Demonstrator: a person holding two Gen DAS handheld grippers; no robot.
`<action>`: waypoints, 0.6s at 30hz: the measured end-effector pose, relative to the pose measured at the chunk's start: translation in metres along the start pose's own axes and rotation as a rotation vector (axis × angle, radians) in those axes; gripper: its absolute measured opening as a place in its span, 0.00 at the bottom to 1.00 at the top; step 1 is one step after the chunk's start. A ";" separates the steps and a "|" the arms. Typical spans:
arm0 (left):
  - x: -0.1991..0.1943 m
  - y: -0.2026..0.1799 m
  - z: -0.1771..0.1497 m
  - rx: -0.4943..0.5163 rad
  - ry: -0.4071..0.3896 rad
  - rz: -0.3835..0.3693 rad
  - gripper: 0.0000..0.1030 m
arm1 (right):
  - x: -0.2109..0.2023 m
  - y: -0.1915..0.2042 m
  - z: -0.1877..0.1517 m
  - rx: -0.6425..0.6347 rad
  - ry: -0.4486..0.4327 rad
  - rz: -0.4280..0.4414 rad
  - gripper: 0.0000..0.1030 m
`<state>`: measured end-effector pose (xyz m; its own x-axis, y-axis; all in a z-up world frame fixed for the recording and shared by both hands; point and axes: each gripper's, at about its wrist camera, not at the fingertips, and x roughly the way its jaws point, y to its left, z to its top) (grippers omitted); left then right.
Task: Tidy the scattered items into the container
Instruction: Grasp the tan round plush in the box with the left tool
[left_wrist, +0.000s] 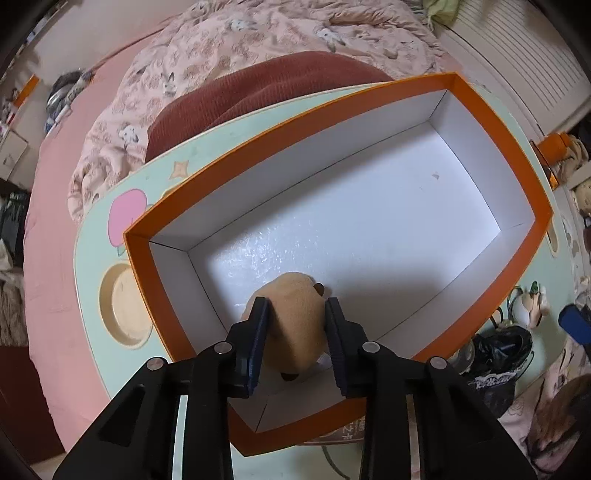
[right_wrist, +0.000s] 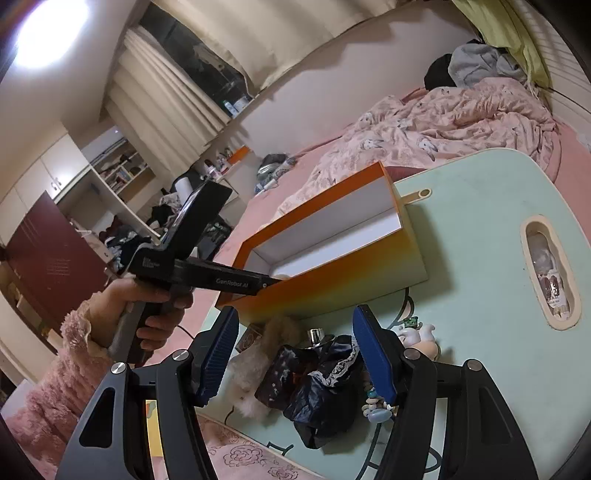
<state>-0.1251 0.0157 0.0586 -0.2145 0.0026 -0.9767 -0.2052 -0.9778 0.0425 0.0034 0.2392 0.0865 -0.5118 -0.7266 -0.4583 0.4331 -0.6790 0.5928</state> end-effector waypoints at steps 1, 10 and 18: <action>-0.001 0.000 -0.001 0.003 -0.011 -0.001 0.28 | 0.000 0.000 0.000 0.000 -0.001 0.000 0.62; -0.075 0.010 -0.010 -0.009 -0.236 -0.148 0.00 | -0.002 -0.003 0.000 0.014 -0.001 -0.001 0.62; -0.078 0.009 -0.013 0.000 -0.165 -0.131 0.24 | 0.001 -0.001 -0.001 0.012 0.012 0.000 0.62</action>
<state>-0.0973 0.0043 0.1323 -0.3396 0.1639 -0.9262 -0.2413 -0.9669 -0.0826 0.0030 0.2394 0.0847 -0.5031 -0.7279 -0.4659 0.4240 -0.6777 0.6008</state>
